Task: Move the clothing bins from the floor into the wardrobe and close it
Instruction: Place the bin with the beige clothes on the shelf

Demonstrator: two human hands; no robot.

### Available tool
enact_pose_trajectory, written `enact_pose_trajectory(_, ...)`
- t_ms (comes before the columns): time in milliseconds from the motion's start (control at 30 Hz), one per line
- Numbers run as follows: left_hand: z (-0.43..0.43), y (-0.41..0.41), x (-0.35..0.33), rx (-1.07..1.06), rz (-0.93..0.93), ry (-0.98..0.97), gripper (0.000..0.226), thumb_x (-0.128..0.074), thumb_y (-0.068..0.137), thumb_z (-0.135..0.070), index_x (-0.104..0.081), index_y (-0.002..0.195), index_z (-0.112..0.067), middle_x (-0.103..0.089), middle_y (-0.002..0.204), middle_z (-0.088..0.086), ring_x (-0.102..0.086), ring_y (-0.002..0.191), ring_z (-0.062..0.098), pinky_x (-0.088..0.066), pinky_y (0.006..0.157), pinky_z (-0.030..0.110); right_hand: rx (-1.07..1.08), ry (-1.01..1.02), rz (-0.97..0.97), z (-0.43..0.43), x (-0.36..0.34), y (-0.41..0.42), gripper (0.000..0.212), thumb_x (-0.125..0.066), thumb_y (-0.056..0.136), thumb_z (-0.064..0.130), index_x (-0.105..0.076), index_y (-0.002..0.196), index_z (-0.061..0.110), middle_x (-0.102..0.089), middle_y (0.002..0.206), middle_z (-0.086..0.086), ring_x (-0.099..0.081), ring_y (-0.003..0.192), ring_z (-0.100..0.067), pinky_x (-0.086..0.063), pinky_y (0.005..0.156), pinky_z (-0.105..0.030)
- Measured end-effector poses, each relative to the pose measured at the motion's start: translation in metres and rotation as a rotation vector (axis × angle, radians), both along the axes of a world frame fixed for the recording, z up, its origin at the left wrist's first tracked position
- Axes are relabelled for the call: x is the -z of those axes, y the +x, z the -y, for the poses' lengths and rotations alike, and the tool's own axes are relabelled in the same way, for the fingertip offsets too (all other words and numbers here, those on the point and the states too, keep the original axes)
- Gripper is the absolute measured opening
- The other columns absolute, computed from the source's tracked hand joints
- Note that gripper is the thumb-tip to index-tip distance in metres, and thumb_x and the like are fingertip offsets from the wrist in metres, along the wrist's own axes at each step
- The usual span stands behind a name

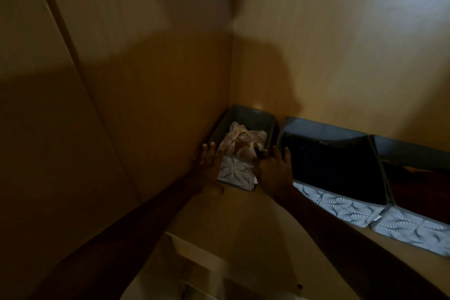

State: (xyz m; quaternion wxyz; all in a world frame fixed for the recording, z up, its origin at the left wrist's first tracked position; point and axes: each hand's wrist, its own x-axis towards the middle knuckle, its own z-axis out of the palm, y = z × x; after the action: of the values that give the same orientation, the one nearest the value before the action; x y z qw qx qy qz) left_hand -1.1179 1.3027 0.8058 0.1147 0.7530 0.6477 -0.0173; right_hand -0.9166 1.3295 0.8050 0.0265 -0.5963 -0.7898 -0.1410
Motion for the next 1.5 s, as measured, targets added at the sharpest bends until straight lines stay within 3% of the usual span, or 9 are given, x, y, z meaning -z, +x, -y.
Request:
enact_pose_trajectory(467, -0.021, -0.014, -0.002, 0.038, 0.178, -0.054, 0.109, -0.073, 0.083, -0.035, 0.009, 0.154, -0.028, 0.024, 0.161, 0.003, 0.024, 0.147, 0.029, -0.002, 0.117, 0.062, -0.026, -0.002, -0.054, -0.008, 0.002, 0.004, 0.049, -0.047, 0.092, 0.047, -0.048, 0.137, 0.028, -0.042, 0.149, -0.007, -0.027, 0.139, -0.040, -0.012, 0.113, -0.059)
enact_pose_trajectory(533, -0.018, -0.019, 0.004, -0.014, 0.416, 0.031, 0.092, -0.073, 0.083, -0.031, -0.012, 0.152, -0.036, 0.000, 0.164, 0.004, 0.003, 0.151, 0.029, -0.013, 0.118, 0.060, -0.046, -0.035, -0.124, -0.006, 0.005, 0.007, 0.051, -0.047, 0.092, 0.049, -0.045, 0.139, 0.029, -0.035, 0.153, -0.006, -0.022, 0.141, -0.038, -0.010, 0.114, -0.057)
enact_pose_trajectory(600, -0.005, -0.020, 0.009, -0.146, 0.859, 0.151, 0.074, -0.072, 0.082, -0.022, -0.035, 0.145, -0.032, -0.038, 0.152, 0.009, -0.034, 0.142, 0.031, -0.036, 0.112, 0.051, -0.091, -0.076, -0.258, -0.001, 0.010, 0.010, 0.057, -0.049, 0.089, 0.055, -0.043, 0.140, 0.030, -0.030, 0.156, -0.005, -0.020, 0.143, -0.037, -0.013, 0.114, -0.054)
enact_pose_trajectory(700, 0.032, -0.015, 0.013, -0.261, 1.190, 0.283, 0.050, -0.069, 0.085, -0.010, -0.053, 0.131, -0.019, -0.059, 0.126, 0.001, -0.056, 0.122, 0.025, -0.050, 0.097, 0.023, -0.271, -0.018, -0.537, 0.015, 0.016, 0.010, 0.056, -0.052, 0.085, 0.052, -0.052, 0.134, 0.026, -0.048, 0.144, -0.006, -0.040, 0.133, -0.030, -0.035, 0.108, -0.048)
enact_pose_trajectory(800, 0.077, -0.009, 0.022, -0.309, 1.260, 0.339, 0.037, -0.070, 0.084, -0.022, -0.059, 0.118, -0.029, -0.064, 0.119, -0.005, -0.061, 0.114, 0.018, -0.050, 0.093, 0.027, -0.403, -0.036, -0.840, 0.048, 0.020, 0.003, 0.048, -0.057, 0.087, 0.044, -0.061, 0.126, 0.016, -0.060, 0.130, -0.006, -0.053, 0.122, -0.023, -0.045, 0.101, -0.044)
enact_pose_trajectory(967, 0.156, -0.005, 0.058, -0.503, 1.329, 0.330, 0.034, -0.069, 0.077, -0.039, -0.065, 0.111, -0.032, -0.069, 0.118, -0.005, -0.065, 0.110, 0.015, -0.053, 0.091, 0.032, -0.316, -0.388, -1.130, 0.101, 0.032, -0.012, 0.044, -0.067, 0.087, 0.034, -0.060, 0.128, 0.019, -0.058, 0.125, 0.015, -0.054, 0.116, 0.001, -0.048, 0.101, -0.035)
enact_pose_trajectory(1167, 0.249, 0.012, 0.089, -0.848, 1.405, 0.374, 0.027, -0.062, 0.089, 0.005, -0.068, 0.109, -0.012, -0.072, 0.110, 0.010, -0.067, 0.103, 0.022, -0.053, 0.087, 0.031, -0.319, -0.733, -1.127, 0.151, 0.055, -0.013, 0.048, -0.066, 0.080, 0.047, -0.059, 0.126, 0.033, -0.062, 0.119, 0.014, -0.060, 0.106, -0.002, -0.055, 0.084, -0.028)
enact_pose_trajectory(1400, 0.366, 0.057, 0.120, -1.206, 1.326, 0.499, 0.027, -0.068, 0.086, -0.007, -0.069, 0.110, -0.018, -0.074, 0.105, 0.003, -0.069, 0.098, 0.022, -0.053, 0.087, 0.034, -0.516, -1.042, -0.998, 0.209, 0.083, -0.024, 0.044, -0.064, 0.081, 0.041, -0.062, 0.124, 0.029, -0.066, 0.115, 0.016, -0.060, 0.103, 0.006, -0.049, 0.080, -0.014)
enact_pose_trajectory(1500, 0.423, 0.084, 0.123, -1.358, 1.306, 0.561, 0.031, -0.068, 0.079, -0.019, -0.069, 0.110, -0.019, -0.075, 0.104, 0.002, -0.068, 0.098, 0.025, -0.053, 0.088, 0.039, -0.634, -1.140, -0.884, 0.247, 0.095, -0.034, 0.044, -0.064, 0.082, 0.041, -0.062, 0.125, 0.029, -0.067, 0.115, 0.014, -0.061, 0.102, 0.005, -0.052, 0.080, -0.019)
